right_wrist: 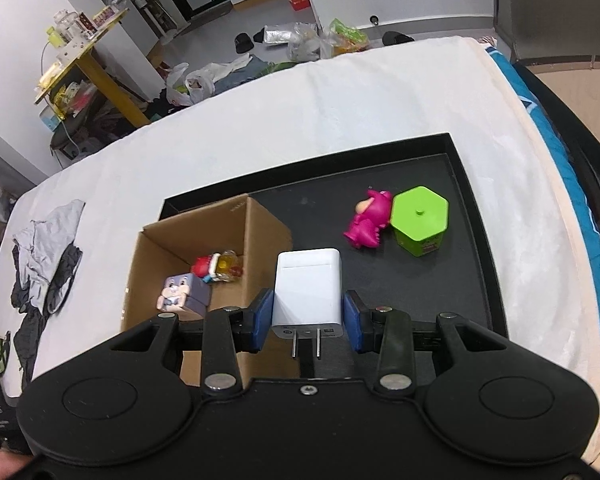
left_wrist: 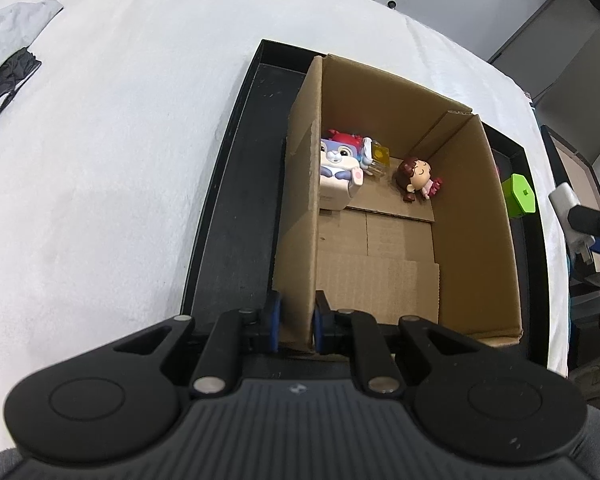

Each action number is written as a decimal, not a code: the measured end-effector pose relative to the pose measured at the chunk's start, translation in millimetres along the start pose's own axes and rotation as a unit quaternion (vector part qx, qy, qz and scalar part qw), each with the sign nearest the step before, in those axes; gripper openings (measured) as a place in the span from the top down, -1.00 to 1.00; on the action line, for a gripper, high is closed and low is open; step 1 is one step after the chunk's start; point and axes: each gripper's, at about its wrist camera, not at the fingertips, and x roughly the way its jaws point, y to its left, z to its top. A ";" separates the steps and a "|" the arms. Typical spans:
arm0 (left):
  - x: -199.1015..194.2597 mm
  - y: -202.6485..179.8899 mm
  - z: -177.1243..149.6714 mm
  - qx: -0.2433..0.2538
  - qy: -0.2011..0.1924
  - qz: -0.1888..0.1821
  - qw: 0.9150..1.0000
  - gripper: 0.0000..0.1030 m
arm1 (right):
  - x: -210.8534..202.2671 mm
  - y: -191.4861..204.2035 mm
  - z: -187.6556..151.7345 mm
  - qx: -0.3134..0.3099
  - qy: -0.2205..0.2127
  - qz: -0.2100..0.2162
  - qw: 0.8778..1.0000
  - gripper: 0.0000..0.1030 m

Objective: Organize rigid objects
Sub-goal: 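Carry the white charger into the box and open the right gripper, then move the right gripper over the green hexagonal container and close on it, then carry the green container into the box and open the right gripper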

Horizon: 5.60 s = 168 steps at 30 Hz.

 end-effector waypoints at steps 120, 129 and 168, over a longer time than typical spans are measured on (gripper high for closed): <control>10.3 -2.5 4.3 -0.006 0.002 0.026 1.000 0.71 | 26.8 -115.5 -2.1 0.147 0.003 0.012 0.989 -0.35; 13.4 -6.4 5.3 -0.007 0.003 0.042 0.999 0.73 | 37.6 -129.4 9.6 0.135 0.007 0.013 0.991 -0.34; 22.9 -7.9 7.1 -0.002 0.011 0.044 0.999 0.71 | 85.0 -88.7 44.3 0.072 0.033 -0.030 0.996 -0.04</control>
